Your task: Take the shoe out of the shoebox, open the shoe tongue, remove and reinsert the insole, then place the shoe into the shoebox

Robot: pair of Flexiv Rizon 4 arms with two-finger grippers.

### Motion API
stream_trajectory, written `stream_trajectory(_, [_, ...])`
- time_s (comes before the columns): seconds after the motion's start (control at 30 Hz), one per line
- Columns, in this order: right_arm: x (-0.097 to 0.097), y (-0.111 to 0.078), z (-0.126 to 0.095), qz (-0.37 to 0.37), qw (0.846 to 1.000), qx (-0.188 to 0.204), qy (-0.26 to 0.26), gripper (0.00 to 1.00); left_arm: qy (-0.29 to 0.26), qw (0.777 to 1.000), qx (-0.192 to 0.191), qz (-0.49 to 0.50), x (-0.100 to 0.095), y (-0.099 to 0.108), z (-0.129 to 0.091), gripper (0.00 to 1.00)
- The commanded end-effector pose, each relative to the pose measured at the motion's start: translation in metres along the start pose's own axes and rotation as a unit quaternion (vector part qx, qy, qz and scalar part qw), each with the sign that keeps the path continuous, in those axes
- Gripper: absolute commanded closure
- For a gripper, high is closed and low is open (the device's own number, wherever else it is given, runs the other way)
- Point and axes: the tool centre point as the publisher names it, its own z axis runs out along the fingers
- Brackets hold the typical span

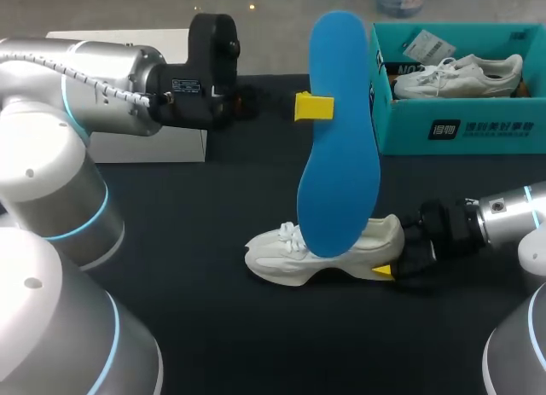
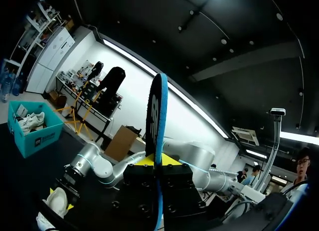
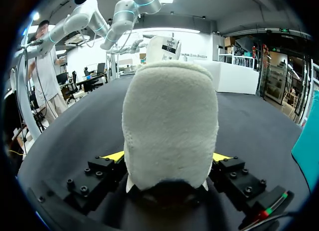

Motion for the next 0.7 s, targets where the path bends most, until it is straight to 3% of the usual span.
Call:
stream_trajectory(0.03, [-0.001, 0.005, -0.004, 0.004, 1.000, 0.019, 0.000, 0.00, 0.000, 1.000, 0.002, 0.001, -0.001, 0.000, 0.001, 1.00])
stream_trajectory(0.4, [0.002, 0.009, -0.022, 0.032, 0.995, 0.091, 0.016, 0.00, 0.000, 1.000, 0.002, 0.001, -0.001, 0.000, 0.001, 1.00])
stream_trajectory(0.7, [0.004, 0.036, -0.045, 0.067, 0.972, 0.222, 0.028, 0.00, 0.000, 1.000, 0.002, 0.001, -0.001, 0.000, 0.001, 1.00])
